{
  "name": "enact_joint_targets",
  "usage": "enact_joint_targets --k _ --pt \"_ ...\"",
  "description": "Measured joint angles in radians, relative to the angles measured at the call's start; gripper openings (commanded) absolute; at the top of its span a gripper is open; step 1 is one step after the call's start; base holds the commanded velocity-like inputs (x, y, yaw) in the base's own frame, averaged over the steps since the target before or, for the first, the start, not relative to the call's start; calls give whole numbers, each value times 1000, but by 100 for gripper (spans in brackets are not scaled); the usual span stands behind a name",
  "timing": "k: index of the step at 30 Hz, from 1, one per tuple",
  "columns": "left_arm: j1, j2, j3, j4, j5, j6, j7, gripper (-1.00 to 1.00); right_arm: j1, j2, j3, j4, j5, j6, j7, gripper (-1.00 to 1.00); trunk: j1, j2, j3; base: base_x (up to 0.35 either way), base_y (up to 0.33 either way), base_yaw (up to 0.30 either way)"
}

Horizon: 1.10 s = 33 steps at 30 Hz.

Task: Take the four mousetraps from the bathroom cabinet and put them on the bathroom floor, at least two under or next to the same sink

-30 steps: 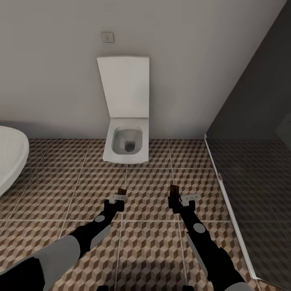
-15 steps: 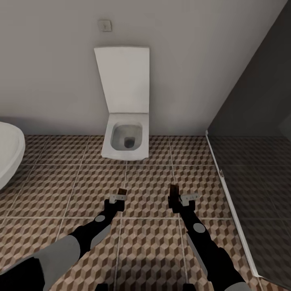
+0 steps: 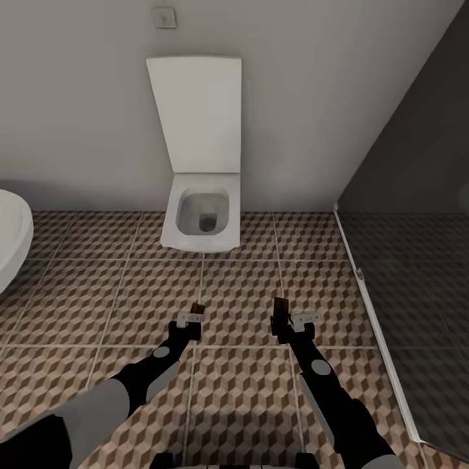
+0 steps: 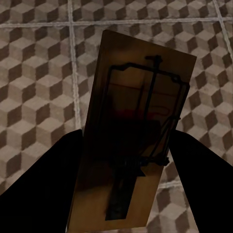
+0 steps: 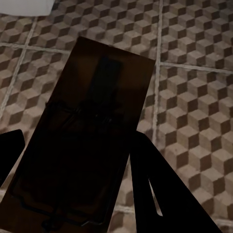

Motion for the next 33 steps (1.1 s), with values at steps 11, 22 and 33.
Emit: enact_joint_targets --k 11,22,33 --pt "0 -1 0 -1 0 0 0 -100 0 0 0 0 0 -1 0 -100 42 -77 -51 0 0 0" --pt "1 5 0 -47 -2 -18 1 -100 0 0 28 0 1 -1 -2 -100 84 -154 -103 0 0 0" --pt "15 178 0 -352 -4 -37 3 -100 0 0 32 0 0 0 -2 -100 127 -231 -154 0 0 0"
